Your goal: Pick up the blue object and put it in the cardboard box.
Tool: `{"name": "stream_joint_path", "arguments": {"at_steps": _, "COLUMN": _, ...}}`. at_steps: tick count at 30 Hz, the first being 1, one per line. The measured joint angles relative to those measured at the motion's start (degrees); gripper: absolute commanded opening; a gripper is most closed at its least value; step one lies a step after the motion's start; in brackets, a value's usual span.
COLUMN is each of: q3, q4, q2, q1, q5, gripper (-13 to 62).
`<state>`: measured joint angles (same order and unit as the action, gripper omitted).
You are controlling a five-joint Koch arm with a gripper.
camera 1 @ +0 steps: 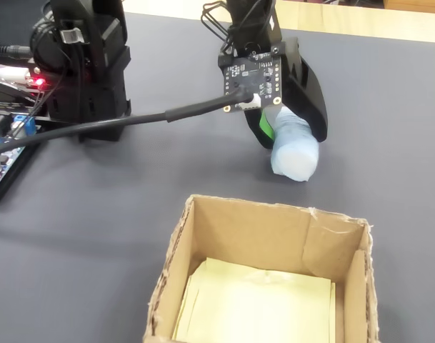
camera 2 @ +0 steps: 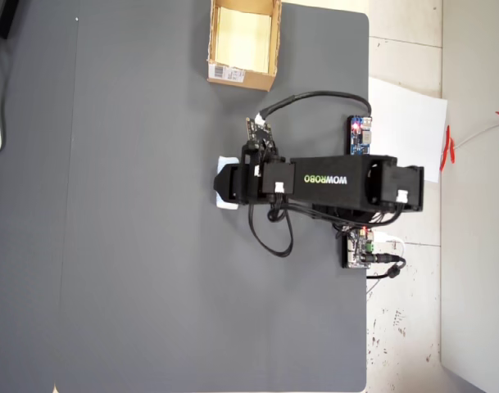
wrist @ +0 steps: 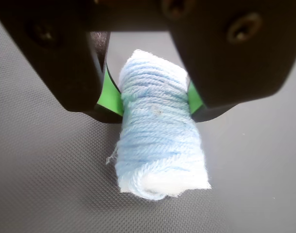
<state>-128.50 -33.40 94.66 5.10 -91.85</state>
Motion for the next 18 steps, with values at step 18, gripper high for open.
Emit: {"name": "stream_joint_path", "arguments": {"at_steps": 18, "q3": -15.9, "q4": 26.4, "q2": 15.0, "q1": 3.8, "q5": -4.9, "gripper": 14.7}}
